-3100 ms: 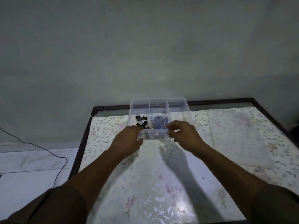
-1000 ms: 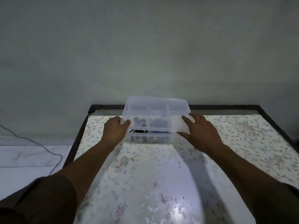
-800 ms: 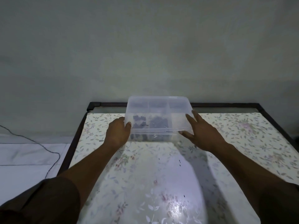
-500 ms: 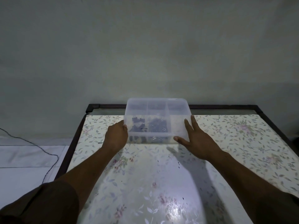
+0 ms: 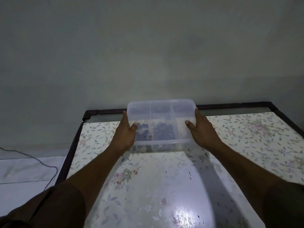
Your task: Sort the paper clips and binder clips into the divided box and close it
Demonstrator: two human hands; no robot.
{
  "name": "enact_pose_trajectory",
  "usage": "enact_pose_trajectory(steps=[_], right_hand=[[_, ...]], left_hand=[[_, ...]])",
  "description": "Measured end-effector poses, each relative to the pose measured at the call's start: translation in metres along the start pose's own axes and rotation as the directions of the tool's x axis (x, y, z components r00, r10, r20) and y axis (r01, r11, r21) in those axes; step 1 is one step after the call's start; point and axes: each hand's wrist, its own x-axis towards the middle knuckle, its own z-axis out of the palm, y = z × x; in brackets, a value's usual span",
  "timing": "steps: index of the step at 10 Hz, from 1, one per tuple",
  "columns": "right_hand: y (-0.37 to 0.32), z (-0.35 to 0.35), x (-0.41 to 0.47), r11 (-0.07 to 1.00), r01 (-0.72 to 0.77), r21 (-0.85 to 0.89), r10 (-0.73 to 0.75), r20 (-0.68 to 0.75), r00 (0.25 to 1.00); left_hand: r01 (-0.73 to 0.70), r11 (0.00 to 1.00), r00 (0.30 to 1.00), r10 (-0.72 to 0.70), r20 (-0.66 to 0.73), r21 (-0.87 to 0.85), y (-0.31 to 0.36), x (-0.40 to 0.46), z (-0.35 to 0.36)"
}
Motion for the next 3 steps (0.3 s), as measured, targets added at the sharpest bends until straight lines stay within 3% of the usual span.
enact_pose_trajectory(steps=[1, 3], right_hand=[[0.007, 0.002, 0.006, 1.0, -0.017, 0.013, 0.017, 0.001, 1.0], [-0.004, -0.015, -0.008, 0.999, 0.036, 0.014, -0.035, -0.075, 0.997]], left_hand=[[0.021, 0.999, 1.0, -0.02, 0.014, -0.038, -0.008, 0.006, 0.002], [0.055, 0.994, 0.998, -0.057, 0.019, 0.096, 0.004, -0.008, -0.016]])
